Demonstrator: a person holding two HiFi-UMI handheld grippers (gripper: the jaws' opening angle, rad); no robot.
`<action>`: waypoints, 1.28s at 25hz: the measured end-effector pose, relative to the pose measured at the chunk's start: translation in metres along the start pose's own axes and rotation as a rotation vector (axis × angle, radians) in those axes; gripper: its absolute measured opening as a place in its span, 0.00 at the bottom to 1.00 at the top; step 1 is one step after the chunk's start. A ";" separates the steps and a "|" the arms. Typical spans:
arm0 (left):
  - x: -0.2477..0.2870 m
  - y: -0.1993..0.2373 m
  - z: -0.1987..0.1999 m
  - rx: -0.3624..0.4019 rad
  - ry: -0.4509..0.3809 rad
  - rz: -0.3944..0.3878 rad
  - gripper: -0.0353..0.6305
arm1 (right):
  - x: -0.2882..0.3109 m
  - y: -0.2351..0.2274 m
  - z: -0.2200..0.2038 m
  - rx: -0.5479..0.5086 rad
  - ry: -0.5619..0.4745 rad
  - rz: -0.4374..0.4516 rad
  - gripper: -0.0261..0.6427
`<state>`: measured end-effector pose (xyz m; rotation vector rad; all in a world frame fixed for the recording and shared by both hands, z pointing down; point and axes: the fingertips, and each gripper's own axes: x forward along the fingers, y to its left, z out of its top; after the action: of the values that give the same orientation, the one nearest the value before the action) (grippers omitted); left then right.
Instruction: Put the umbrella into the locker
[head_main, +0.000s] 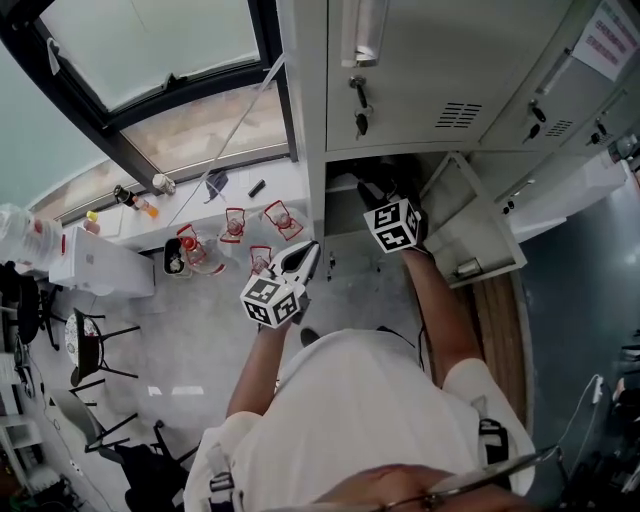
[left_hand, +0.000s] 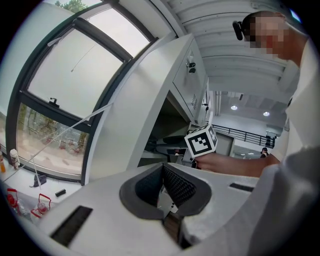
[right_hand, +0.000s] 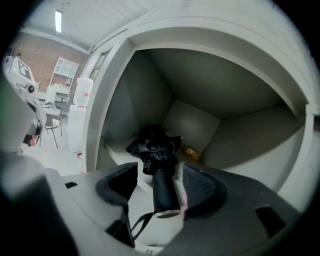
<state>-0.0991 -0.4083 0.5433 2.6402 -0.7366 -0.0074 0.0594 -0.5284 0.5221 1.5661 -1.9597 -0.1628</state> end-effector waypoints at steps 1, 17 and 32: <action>-0.001 -0.001 -0.001 0.000 0.005 -0.009 0.06 | -0.005 -0.001 -0.001 0.002 -0.001 -0.018 0.46; -0.017 -0.010 -0.009 0.000 0.034 -0.143 0.06 | -0.080 0.019 0.002 0.243 -0.078 -0.112 0.38; -0.043 -0.056 -0.026 -0.008 -0.005 -0.047 0.06 | -0.146 0.055 -0.020 0.366 -0.155 -0.008 0.27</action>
<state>-0.1055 -0.3336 0.5418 2.6502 -0.6751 -0.0303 0.0399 -0.3730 0.5071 1.8384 -2.1968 0.0802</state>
